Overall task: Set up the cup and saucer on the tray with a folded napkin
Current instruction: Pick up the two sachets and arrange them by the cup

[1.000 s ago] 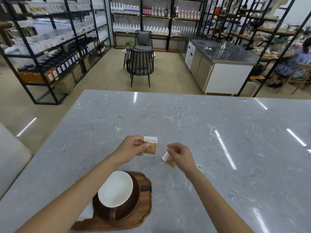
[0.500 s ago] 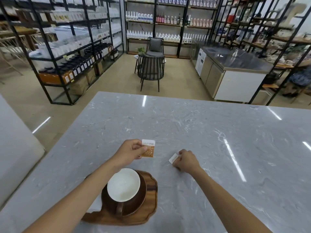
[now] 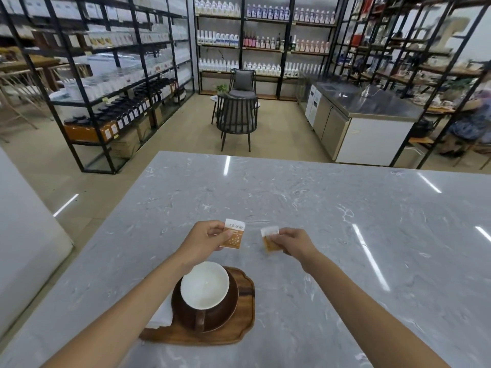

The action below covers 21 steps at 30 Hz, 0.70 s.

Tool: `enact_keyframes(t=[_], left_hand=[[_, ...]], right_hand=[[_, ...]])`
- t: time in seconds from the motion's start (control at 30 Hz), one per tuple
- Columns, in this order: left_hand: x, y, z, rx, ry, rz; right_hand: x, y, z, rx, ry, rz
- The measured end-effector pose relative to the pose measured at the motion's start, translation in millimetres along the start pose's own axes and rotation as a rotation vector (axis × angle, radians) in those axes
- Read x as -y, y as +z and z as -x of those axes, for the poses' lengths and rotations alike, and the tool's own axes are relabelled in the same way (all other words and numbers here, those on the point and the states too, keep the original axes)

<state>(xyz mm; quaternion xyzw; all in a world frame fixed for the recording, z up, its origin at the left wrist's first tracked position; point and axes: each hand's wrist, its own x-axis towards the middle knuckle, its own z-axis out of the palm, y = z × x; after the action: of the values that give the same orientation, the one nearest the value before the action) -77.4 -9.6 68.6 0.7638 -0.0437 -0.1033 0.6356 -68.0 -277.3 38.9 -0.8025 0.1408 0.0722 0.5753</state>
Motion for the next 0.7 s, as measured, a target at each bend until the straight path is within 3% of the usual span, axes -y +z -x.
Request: enact_keyframes(t=[0.13,0.27,0.7], left_hand=[[-6,0,13,-0.033,0.034,-0.009],[-13,4,32,-0.049,0.061,0.046],[-21,47,110,0.048,0.065,0.216]], right_hand=[[31,-4,29,0.146,-0.041,-0.328],[56,0,66,0.249,-0.130,-0.375],[37,27,141,0.184,-0.173,-0.449]])
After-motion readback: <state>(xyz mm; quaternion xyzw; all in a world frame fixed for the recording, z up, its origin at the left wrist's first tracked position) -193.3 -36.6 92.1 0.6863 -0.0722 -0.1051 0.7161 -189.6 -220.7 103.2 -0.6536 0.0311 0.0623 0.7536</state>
